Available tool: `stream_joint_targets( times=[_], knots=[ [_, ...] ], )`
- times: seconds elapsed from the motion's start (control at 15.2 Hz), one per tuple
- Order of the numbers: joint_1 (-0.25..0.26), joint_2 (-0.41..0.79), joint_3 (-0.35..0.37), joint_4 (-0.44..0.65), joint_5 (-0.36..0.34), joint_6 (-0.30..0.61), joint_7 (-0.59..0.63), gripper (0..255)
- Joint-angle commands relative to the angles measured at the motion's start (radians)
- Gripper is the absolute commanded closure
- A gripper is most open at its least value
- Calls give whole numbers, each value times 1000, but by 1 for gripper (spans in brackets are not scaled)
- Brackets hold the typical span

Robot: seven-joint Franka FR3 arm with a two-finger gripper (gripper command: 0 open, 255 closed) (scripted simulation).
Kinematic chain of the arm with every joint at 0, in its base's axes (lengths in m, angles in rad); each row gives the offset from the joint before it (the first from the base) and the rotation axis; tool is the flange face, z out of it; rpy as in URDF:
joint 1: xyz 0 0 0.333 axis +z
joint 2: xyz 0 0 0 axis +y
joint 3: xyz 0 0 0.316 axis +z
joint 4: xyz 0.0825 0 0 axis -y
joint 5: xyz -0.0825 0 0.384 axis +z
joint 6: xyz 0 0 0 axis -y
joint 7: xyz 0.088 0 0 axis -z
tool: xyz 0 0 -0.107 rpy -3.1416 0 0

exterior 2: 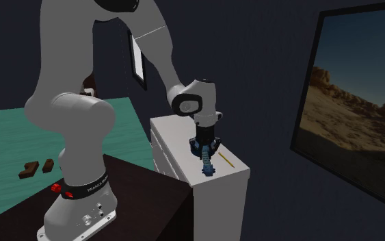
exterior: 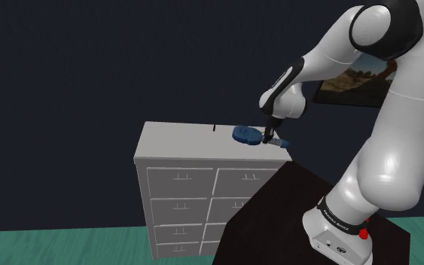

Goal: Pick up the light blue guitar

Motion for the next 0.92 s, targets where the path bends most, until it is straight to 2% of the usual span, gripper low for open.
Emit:
stream_joint_targets(
  times=[0.0,0.33,0.73,0.86],
  knots=[
    [25,-33,-36,-7,-54,-19,40,255],
    [76,-123,-115,-17,-209,-75,153,255],
    [90,-235,-156,-15,-384,-157,280,255],
    [88,-238,-154,-15,-388,-159,283,255]
  ],
)
